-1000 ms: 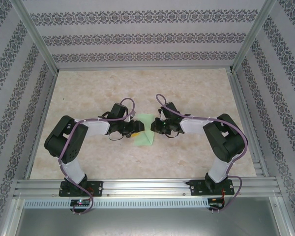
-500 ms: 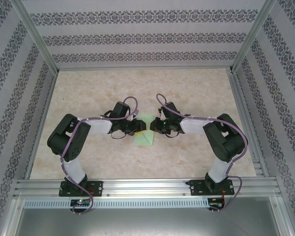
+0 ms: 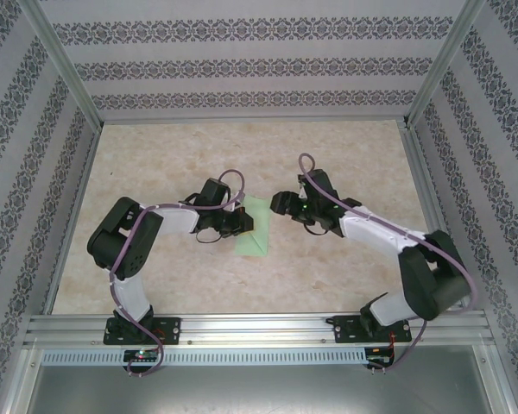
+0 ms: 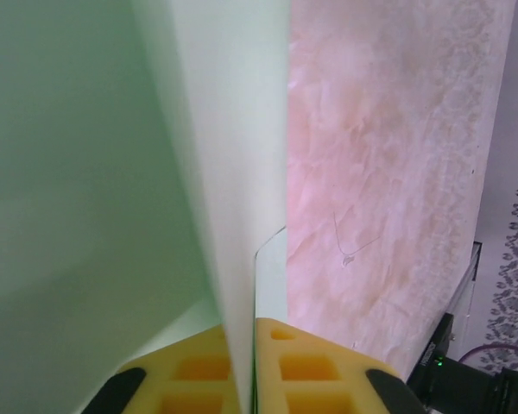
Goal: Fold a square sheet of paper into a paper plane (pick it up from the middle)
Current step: Turn over the paper at the center of the table.
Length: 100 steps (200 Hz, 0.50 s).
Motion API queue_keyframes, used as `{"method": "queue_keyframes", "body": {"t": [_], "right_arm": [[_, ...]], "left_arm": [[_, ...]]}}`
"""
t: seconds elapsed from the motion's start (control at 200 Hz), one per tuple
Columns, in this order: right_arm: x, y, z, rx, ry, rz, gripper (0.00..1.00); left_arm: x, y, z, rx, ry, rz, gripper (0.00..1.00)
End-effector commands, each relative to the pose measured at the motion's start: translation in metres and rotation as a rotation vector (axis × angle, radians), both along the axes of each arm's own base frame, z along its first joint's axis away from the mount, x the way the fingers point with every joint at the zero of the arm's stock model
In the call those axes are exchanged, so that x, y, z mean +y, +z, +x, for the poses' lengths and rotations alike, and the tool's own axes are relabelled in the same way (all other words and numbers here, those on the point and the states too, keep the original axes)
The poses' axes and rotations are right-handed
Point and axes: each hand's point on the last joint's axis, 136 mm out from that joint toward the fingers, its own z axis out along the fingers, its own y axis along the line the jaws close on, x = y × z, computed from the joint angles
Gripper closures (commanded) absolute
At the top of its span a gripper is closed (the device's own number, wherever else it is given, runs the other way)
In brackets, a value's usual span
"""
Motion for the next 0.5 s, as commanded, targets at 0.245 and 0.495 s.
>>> {"method": "queue_keyframes", "body": {"t": [0.245,0.495], "right_arm": [[-0.096,0.042,-0.003,-0.150,-0.302,-0.182,0.14],[-0.118,0.041,-0.011,-0.159,-0.356,-0.157,0.02]], "left_arm": [[0.040,0.079,0.019,-0.320,-0.095,0.472,0.95],[0.080,0.113,0.046,-0.495,-0.090,0.938,0.95]]}}
